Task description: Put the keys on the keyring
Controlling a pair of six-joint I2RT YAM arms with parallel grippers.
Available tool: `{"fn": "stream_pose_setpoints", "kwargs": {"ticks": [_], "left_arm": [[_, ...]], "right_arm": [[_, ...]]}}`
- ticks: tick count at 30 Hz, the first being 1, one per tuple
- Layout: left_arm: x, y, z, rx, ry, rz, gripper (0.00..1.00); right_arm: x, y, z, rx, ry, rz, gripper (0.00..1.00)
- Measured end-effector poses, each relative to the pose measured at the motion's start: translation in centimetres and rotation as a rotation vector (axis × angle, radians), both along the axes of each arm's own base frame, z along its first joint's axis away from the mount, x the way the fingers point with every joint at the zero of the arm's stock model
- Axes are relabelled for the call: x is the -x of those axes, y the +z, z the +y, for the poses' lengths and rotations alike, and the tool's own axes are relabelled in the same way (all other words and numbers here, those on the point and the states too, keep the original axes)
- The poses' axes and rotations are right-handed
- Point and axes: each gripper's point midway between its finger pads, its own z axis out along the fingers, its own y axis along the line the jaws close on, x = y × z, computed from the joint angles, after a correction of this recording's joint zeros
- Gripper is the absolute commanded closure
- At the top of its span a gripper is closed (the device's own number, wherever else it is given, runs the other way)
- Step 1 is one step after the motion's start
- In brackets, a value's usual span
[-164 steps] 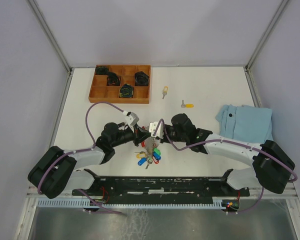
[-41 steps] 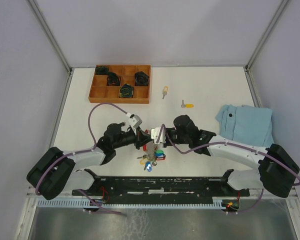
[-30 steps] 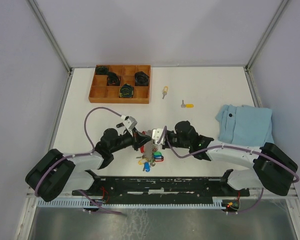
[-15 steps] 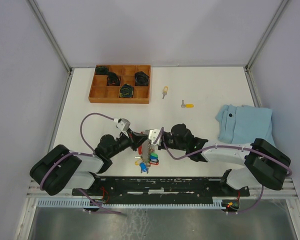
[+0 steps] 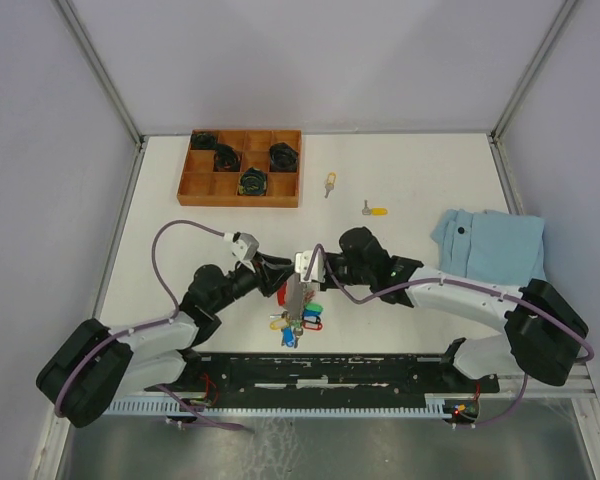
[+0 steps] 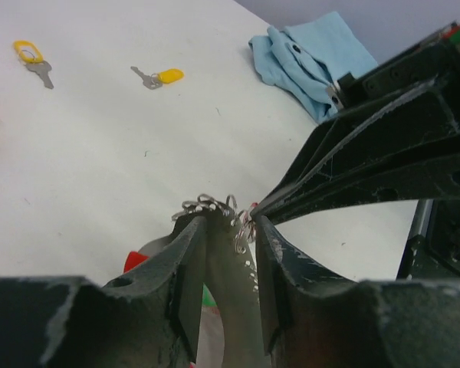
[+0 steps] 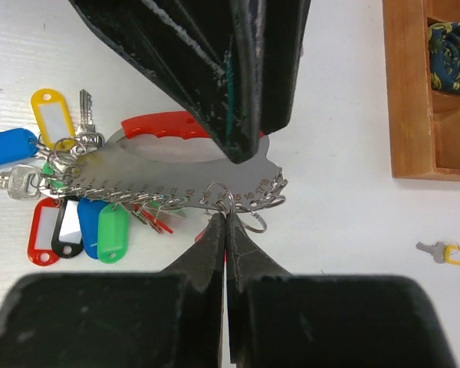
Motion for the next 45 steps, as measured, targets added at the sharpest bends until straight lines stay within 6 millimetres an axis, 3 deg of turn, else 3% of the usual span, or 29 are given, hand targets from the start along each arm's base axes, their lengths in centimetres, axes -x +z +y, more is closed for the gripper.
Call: {"fn": "stream_pose_setpoints", "kwargs": {"ticks": [5, 15, 22, 29, 34, 35, 41, 45], "left_arm": [[0.5, -0.9, -0.5, -0.075, -0.06, 0.008, 0.58], [1.3, -3.5, -2.2, -0.167, -0.2, 0.074, 0.57], [1.7, -3.7, -3.0, -0.177, -0.273, 0.083, 0.67], [1.9, -4.3, -3.6, -0.196, -0.322, 0.117, 0.71], [2.1, -4.9, -3.7, -0.209, -0.345, 0.141, 0.96], [2.1, -4.9, -3.8, -0.209, -0.349, 0.143, 0.97], [1.9, -4.8, -3.7, -0.211, -0.337, 0.142, 0.97], [1.4, -3.6, -3.3, -0.193, -0.287, 0.101, 0.97]], "right_arm": [[0.1, 0.9, -0.1, 0.041, 0.052, -0.005, 0.99], [1.0, 0.4, -0.3, 0.085, 0.11, 0.016, 0.99], [1.4, 0.0, -0.6, 0.104, 0.12, 0.031, 0.99], [1.4, -0.3, -0.9, 0.118, 0.121, 0.037, 0.99], [1.6, -0.2, -0.8, 0.118, 0.128, 0.04, 0.99], [1.6, -0.2, -0.8, 0.117, 0.128, 0.04, 0.99], [1.3, -0.2, -1.0, 0.124, 0.111, 0.033, 0.99], [0.9, 0.8, -1.1, 0.088, 0.083, -0.001, 0.99]]}}
